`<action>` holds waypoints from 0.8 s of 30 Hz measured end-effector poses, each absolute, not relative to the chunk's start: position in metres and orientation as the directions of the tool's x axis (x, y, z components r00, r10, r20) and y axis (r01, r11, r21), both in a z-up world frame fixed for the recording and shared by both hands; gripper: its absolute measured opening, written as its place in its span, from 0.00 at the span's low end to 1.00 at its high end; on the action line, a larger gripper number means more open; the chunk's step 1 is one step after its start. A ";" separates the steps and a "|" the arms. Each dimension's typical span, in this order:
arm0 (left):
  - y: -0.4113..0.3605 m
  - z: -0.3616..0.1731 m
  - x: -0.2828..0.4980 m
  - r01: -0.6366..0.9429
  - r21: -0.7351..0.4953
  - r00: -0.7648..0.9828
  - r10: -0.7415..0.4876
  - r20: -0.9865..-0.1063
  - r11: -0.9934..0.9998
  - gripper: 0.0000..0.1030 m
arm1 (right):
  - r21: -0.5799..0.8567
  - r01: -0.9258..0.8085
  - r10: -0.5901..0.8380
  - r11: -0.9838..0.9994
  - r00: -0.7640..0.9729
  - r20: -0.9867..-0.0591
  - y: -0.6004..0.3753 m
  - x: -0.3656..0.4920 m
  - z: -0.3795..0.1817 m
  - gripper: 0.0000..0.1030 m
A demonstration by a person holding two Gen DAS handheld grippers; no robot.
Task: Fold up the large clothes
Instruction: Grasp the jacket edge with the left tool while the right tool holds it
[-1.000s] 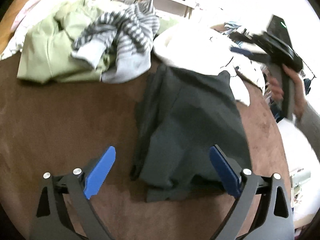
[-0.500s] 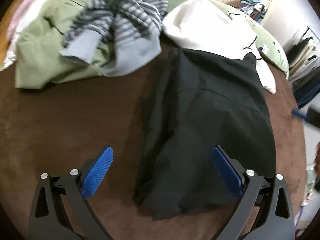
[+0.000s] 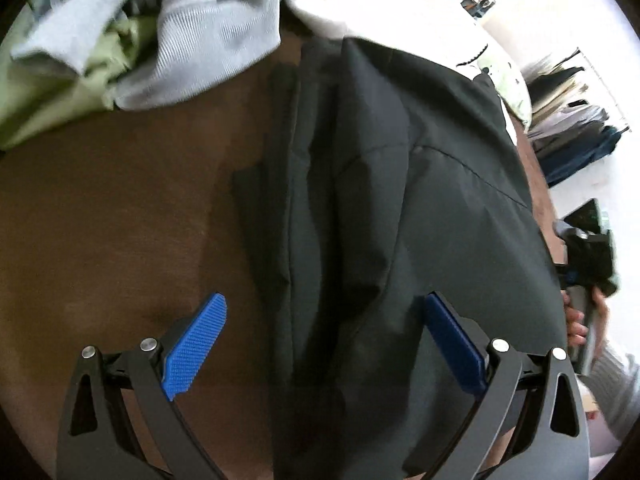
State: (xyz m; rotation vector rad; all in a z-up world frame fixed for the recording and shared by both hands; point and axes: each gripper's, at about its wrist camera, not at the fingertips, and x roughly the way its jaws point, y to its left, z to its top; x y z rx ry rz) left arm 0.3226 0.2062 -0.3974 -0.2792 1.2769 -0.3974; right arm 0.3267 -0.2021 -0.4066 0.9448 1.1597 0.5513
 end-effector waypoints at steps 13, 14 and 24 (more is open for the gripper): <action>0.201 -0.435 0.340 0.139 -0.551 0.184 -0.568 -0.802 0.823 0.95 | 0.859 0.085 0.819 0.506 0.264 -0.509 -0.187 0.344 -0.434 0.95; 0.202 -0.436 0.340 0.136 -0.564 0.183 -0.581 -0.793 0.814 0.95 | 0.859 0.082 0.821 0.506 0.259 -0.508 -0.186 0.345 -0.435 0.95; 0.195 -0.441 0.353 0.128 -0.638 0.167 -0.651 -0.741 0.759 0.94 | 0.821 0.020 0.798 0.571 0.221 -0.561 -0.169 0.353 -0.436 0.96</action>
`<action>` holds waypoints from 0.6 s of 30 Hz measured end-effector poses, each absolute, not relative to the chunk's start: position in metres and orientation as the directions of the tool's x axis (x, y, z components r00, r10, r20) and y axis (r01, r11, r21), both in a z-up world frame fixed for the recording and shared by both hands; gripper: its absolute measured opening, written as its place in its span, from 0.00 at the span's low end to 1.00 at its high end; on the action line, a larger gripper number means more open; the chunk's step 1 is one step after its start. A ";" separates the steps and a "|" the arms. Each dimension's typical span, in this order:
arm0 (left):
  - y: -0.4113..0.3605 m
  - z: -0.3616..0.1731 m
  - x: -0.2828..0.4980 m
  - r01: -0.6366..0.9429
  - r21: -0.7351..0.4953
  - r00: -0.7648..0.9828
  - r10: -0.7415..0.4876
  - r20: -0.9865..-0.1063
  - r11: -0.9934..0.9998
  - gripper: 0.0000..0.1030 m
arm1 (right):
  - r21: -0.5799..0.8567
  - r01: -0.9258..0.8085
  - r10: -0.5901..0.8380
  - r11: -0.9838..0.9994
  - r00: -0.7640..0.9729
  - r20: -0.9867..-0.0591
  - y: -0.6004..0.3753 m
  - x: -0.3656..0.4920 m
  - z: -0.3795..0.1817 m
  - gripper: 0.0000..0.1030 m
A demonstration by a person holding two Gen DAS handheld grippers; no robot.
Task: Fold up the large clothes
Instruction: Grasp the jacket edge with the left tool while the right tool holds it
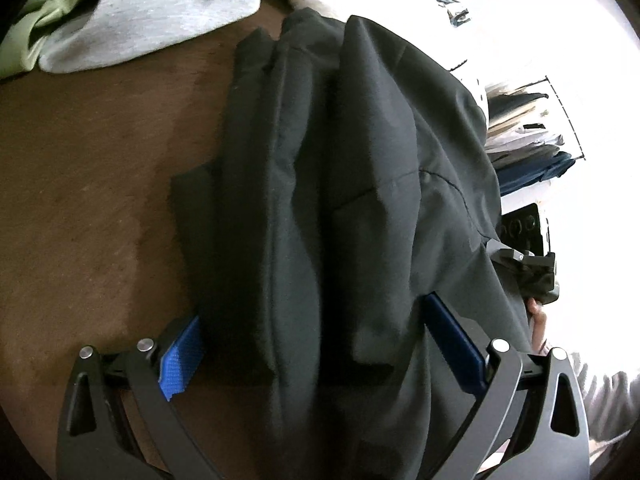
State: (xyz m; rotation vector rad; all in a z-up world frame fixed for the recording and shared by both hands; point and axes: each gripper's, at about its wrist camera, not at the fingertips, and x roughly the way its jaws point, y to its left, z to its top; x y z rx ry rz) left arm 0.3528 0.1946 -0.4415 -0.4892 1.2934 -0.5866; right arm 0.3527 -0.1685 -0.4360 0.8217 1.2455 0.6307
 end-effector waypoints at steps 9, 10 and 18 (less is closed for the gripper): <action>0.186 -0.443 0.356 0.145 -0.685 0.156 -0.700 -0.697 0.714 0.94 | 0.822 0.015 0.799 0.570 0.221 -0.559 -0.170 0.349 -0.436 0.96; 0.183 -0.442 0.355 0.147 -0.687 0.157 -0.703 -0.694 0.711 0.94 | 0.821 0.014 0.799 0.570 0.222 -0.559 -0.170 0.349 -0.436 0.96; 0.172 -0.439 0.349 0.144 -0.607 0.218 -0.623 -0.751 0.782 0.59 | 0.753 -0.014 0.738 0.658 0.207 -0.642 -0.163 0.347 -0.428 0.70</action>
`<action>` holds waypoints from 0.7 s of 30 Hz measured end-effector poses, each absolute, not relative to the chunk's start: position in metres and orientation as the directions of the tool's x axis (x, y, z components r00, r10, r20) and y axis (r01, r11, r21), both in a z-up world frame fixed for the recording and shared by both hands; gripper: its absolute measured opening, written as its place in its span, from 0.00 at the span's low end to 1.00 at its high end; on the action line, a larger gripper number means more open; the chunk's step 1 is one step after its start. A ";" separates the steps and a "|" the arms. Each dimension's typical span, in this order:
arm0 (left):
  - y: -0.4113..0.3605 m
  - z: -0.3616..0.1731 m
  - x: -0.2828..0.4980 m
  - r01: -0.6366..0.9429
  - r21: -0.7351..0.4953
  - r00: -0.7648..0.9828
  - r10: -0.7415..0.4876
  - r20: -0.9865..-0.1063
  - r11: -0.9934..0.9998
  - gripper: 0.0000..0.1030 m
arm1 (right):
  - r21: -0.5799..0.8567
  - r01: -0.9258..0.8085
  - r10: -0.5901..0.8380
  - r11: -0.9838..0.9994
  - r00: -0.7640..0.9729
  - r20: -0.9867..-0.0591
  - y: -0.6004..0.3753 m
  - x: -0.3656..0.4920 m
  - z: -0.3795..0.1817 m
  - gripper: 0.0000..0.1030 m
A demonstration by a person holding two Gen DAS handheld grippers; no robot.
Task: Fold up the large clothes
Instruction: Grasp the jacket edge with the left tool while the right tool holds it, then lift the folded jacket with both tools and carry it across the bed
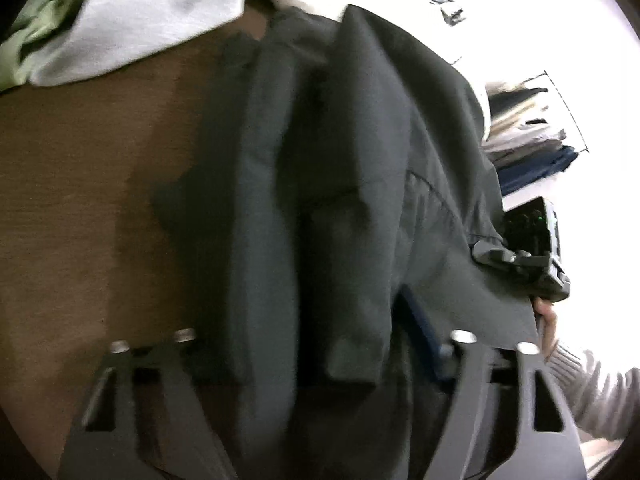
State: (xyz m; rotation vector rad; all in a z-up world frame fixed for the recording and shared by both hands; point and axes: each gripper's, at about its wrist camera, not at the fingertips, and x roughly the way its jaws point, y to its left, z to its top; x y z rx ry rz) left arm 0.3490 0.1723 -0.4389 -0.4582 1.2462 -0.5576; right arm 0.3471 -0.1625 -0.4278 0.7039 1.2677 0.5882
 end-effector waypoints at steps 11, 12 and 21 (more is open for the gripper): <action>0.168 -0.418 0.342 0.186 -0.550 0.291 -0.580 -0.761 0.814 0.28 | 0.664 -0.141 0.676 0.734 0.240 -0.696 -0.145 0.338 -0.394 0.38; 0.164 -0.410 0.340 0.193 -0.528 0.313 -0.562 -0.766 0.827 0.27 | 0.670 -0.143 0.682 0.729 0.246 -0.689 -0.148 0.337 -0.391 0.36; 0.158 -0.381 0.332 0.198 -0.496 0.369 -0.533 -0.762 0.846 0.23 | 0.674 -0.199 0.700 0.711 0.288 -0.654 -0.148 0.321 -0.356 0.28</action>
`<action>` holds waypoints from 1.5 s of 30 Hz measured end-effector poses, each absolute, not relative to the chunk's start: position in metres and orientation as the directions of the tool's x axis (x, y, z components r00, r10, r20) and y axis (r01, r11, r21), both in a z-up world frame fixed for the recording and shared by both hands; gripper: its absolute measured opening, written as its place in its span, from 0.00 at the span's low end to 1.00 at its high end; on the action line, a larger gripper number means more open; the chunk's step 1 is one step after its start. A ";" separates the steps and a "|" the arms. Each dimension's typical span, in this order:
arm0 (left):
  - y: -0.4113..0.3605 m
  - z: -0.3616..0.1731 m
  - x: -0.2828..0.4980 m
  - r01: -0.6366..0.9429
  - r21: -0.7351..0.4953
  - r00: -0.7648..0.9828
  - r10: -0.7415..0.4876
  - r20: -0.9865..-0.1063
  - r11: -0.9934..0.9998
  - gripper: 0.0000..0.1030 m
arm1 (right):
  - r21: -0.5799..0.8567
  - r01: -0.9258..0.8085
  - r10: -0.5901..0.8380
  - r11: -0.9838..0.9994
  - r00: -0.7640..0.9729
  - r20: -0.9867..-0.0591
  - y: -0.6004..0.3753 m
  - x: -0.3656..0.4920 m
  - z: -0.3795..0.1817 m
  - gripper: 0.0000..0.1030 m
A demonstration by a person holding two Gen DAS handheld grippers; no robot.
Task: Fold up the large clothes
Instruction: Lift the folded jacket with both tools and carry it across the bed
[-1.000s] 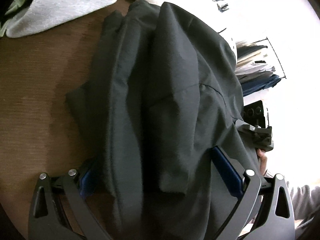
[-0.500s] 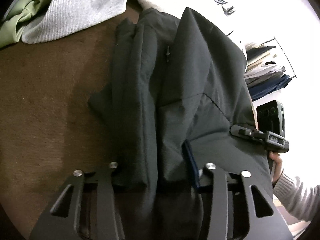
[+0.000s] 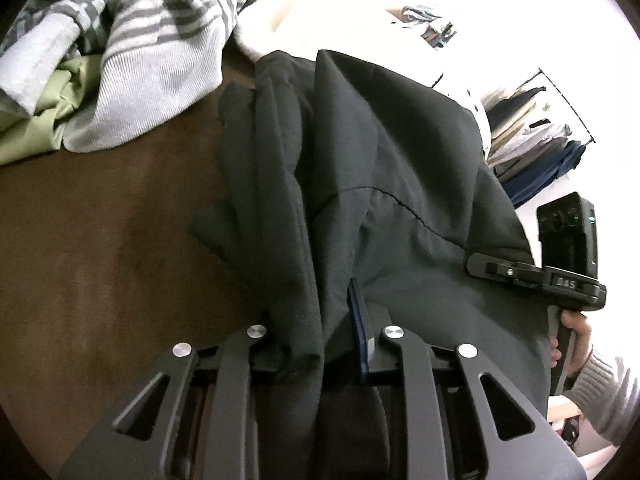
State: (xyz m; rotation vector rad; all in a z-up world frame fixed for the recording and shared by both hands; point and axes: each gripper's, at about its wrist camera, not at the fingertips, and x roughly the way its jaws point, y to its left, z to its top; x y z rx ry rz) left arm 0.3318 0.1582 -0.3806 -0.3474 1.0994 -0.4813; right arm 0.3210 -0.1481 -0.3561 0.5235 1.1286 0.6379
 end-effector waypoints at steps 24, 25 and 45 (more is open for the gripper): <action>0.149 -0.141 0.266 0.110 -0.430 0.483 -0.427 -0.765 0.896 0.23 | 0.643 -0.358 0.734 0.677 0.277 -0.619 -0.156 0.272 -0.111 0.26; 0.147 -0.132 0.260 0.099 -0.427 0.479 -0.419 -0.772 0.899 0.23 | 0.641 -0.358 0.733 0.679 0.275 -0.623 -0.156 0.268 -0.104 0.26; 0.159 -0.064 0.193 -0.029 -0.398 0.550 -0.318 -0.772 0.917 0.23 | 0.622 -0.475 0.767 0.623 0.211 -0.606 -0.127 0.255 -0.045 0.26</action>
